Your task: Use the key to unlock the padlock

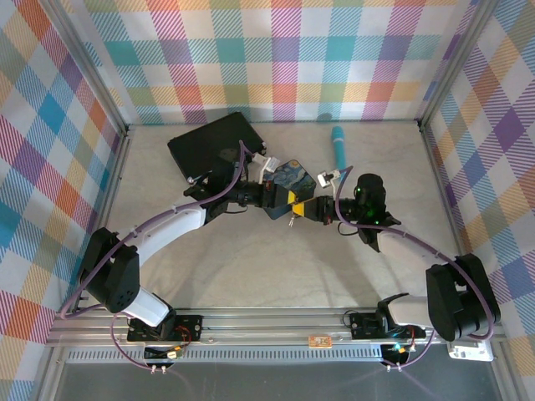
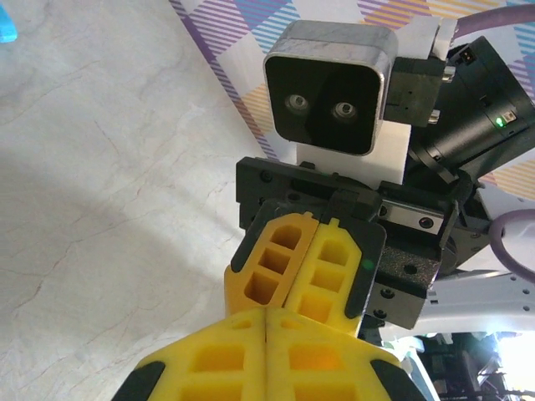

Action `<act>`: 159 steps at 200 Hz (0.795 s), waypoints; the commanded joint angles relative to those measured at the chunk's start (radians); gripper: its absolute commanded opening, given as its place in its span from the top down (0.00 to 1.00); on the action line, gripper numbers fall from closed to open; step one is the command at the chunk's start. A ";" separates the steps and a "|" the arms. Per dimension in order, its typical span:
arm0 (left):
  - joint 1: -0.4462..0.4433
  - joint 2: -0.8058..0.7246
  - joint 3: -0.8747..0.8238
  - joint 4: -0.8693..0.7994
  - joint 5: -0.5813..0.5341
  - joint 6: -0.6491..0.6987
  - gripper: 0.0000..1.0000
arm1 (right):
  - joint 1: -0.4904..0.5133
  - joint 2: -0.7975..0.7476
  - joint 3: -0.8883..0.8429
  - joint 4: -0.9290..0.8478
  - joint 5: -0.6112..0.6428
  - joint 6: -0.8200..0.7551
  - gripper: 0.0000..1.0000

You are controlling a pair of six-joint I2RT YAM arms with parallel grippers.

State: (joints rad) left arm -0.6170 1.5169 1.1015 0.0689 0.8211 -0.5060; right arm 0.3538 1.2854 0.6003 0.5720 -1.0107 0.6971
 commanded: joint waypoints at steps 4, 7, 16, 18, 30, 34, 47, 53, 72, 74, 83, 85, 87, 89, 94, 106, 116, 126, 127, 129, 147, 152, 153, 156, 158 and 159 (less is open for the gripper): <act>0.002 -0.027 -0.012 0.060 0.026 -0.009 1.00 | 0.005 0.010 -0.003 0.039 0.002 0.001 1.00; 0.002 -0.029 -0.013 0.060 0.024 -0.009 1.00 | 0.005 0.009 -0.002 0.039 0.003 0.002 1.00; 0.006 -0.033 -0.018 0.062 0.017 -0.010 1.00 | 0.005 0.007 -0.005 0.037 0.007 -0.002 1.00; 0.006 -0.035 -0.018 0.062 0.016 -0.010 1.00 | 0.005 0.006 -0.004 0.035 0.008 -0.003 1.00; 0.012 -0.044 -0.026 0.062 0.000 -0.014 1.00 | 0.005 0.000 -0.005 0.015 0.020 -0.014 1.00; 0.015 -0.048 -0.029 0.062 -0.010 -0.016 1.00 | 0.005 -0.001 -0.002 0.008 0.024 -0.019 1.00; 0.022 -0.059 -0.042 0.062 -0.043 -0.025 1.00 | 0.005 -0.010 -0.003 -0.023 0.040 -0.035 1.00; 0.027 -0.067 -0.048 0.059 -0.063 -0.029 0.98 | 0.005 -0.014 0.000 -0.049 0.050 -0.045 1.00; 0.038 -0.097 -0.078 0.061 -0.142 -0.056 0.48 | 0.005 -0.030 0.006 -0.128 0.096 -0.079 1.00; 0.038 -0.103 -0.083 0.063 -0.154 -0.059 0.45 | 0.005 -0.033 0.006 -0.137 0.100 -0.081 1.00; 0.042 -0.125 -0.111 0.082 -0.199 -0.081 0.37 | 0.005 -0.041 0.009 -0.186 0.134 -0.106 1.00; 0.043 -0.129 -0.118 0.088 -0.209 -0.086 0.36 | 0.005 -0.043 0.010 -0.203 0.145 -0.111 1.00; 0.043 -0.133 -0.125 0.094 -0.216 -0.093 0.35 | 0.005 -0.046 0.012 -0.220 0.156 -0.117 1.00; 0.043 -0.136 -0.132 0.100 -0.228 -0.101 0.35 | 0.005 -0.048 0.016 -0.238 0.166 -0.125 1.00; 0.042 -0.145 -0.147 0.111 -0.256 -0.116 0.34 | 0.005 -0.051 0.022 -0.281 0.194 -0.144 1.00; 0.040 -0.162 -0.188 0.141 -0.322 -0.166 0.34 | 0.004 -0.059 0.032 -0.372 0.258 -0.178 1.00; 0.033 -0.172 -0.236 0.188 -0.381 -0.215 0.35 | 0.004 -0.067 0.035 -0.442 0.335 -0.196 1.00; 0.010 -0.181 -0.284 0.227 -0.455 -0.256 0.36 | 0.004 -0.070 0.047 -0.522 0.422 -0.215 1.00; 0.008 -0.182 -0.288 0.229 -0.460 -0.259 0.36 | 0.004 -0.070 0.048 -0.532 0.430 -0.217 1.00; 0.003 -0.183 -0.295 0.231 -0.481 -0.262 0.36 | 0.004 -0.069 0.051 -0.547 0.446 -0.219 1.00; -0.088 -0.181 -0.332 0.199 -0.682 -0.278 0.37 | 0.003 -0.066 0.068 -0.650 0.574 -0.236 1.00; -0.116 -0.174 -0.337 0.197 -0.734 -0.279 0.37 | 0.000 -0.066 0.072 -0.668 0.600 -0.238 1.00; -0.121 -0.172 -0.338 0.197 -0.738 -0.280 0.37 | 0.000 -0.067 0.072 -0.671 0.604 -0.238 1.00; -0.138 -0.166 -0.338 0.197 -0.769 -0.282 0.37 | -0.001 -0.067 0.073 -0.681 0.619 -0.238 1.00; -0.149 -0.160 -0.338 0.195 -0.787 -0.283 0.37 | -0.001 -0.067 0.074 -0.687 0.629 -0.236 1.00; -0.155 -0.157 -0.338 0.193 -0.795 -0.285 0.37 | -0.001 -0.067 0.074 -0.690 0.634 -0.236 1.00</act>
State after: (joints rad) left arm -0.6621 1.3476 0.7906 0.2382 0.3134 -0.7322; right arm 0.3595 1.2369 0.6353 0.0685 -0.5808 0.5167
